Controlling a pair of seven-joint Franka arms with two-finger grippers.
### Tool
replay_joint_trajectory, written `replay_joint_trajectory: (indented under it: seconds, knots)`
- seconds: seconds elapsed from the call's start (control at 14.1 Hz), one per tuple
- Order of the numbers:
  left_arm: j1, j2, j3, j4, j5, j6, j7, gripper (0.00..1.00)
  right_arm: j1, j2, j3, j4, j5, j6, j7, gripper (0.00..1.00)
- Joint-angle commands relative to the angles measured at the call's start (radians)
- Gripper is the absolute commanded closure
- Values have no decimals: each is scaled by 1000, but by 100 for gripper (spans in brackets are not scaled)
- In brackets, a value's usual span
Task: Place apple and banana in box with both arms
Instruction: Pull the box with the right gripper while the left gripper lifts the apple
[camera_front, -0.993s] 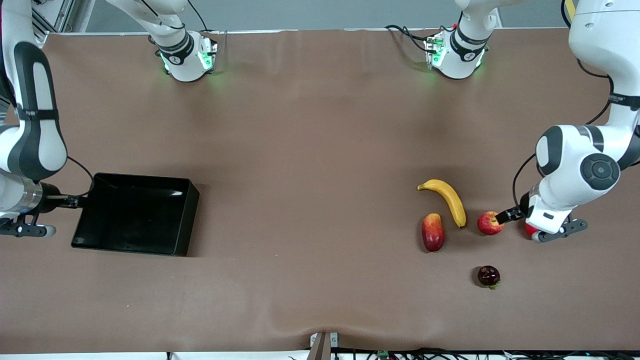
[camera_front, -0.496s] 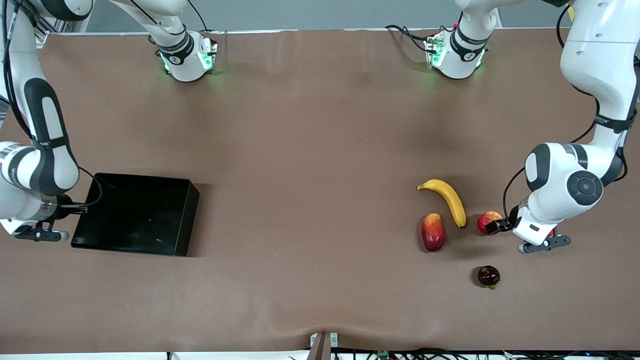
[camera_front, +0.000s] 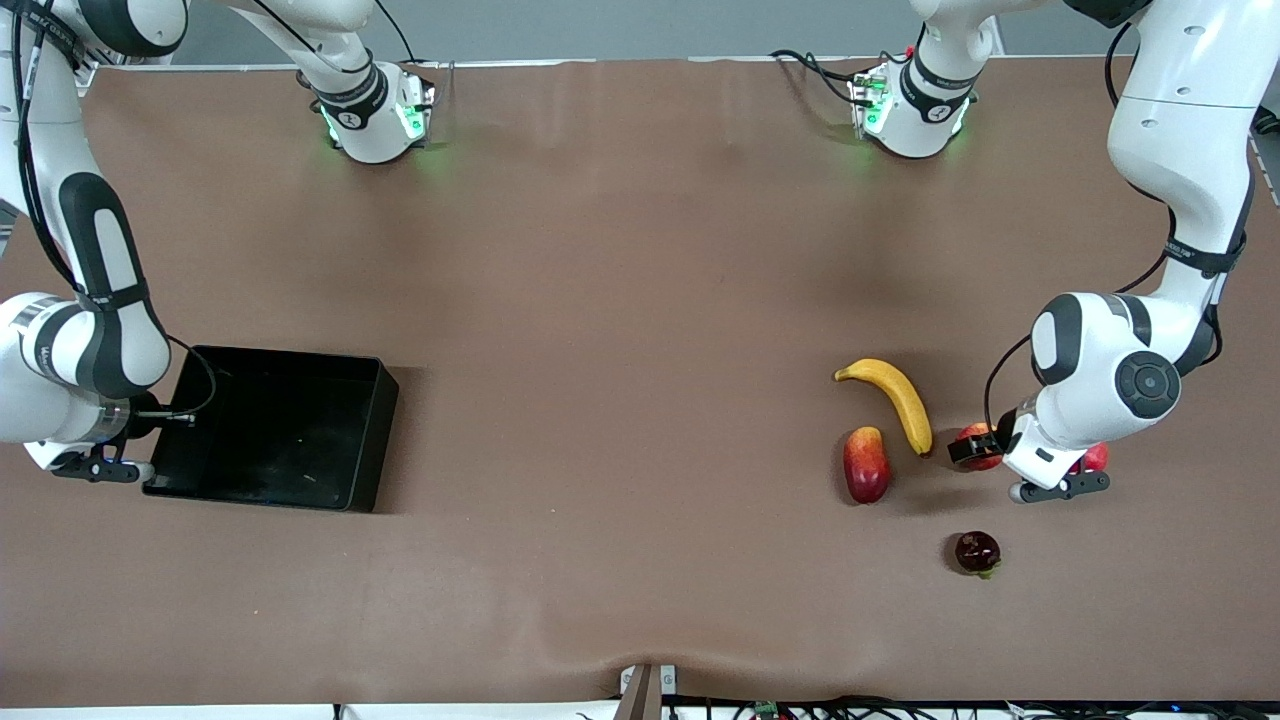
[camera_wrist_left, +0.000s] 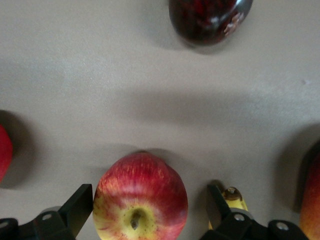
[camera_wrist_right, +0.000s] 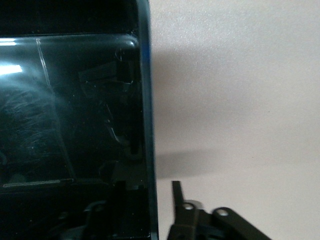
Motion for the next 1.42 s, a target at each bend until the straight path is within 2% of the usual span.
replay_joint_trajectory:
  seconds: [0.0,0.14,0.21,0.28,0.35,0.43,0.5,0.71,0.92,0.99,1.21,1.35]
  knots:
    - [14,-5,-6,-14,-20,11,36,0,-18,3,20,21,15,1,-13,100]
    - [18,2,-5,-14,-19,11,42,0,-14,-6,22,26,15,-1,-16,100]
    - [20,7,-5,-17,-17,11,44,5,-9,-15,25,36,15,-11,-16,100]
    - [15,7,-5,-25,-17,11,44,18,-5,-38,31,38,17,-14,-15,100]
    - [14,0,-5,-36,-19,9,50,34,0,-59,45,38,17,-27,-12,100]
    - [15,-7,-5,-43,-16,6,52,61,1,-82,60,39,17,-53,-10,100]
    - [18,-14,-5,-48,-15,-3,62,100,1,-104,86,41,17,-74,-7,100]
    - [14,-85,-6,-51,-15,-92,58,100,3,-142,181,53,17,-102,34,100]
    - [9,-178,-8,-39,-14,-199,53,100,11,-138,310,53,17,-125,149,100]
    - [6,-209,-11,-40,-20,-228,43,100,33,-133,333,53,17,-126,177,100]
    - [7,-279,-89,-40,-20,-307,-67,100,168,-126,341,43,32,-126,281,100]
    - [7,-304,-162,-39,-22,-321,-163,100,250,-124,341,26,92,-125,405,100]
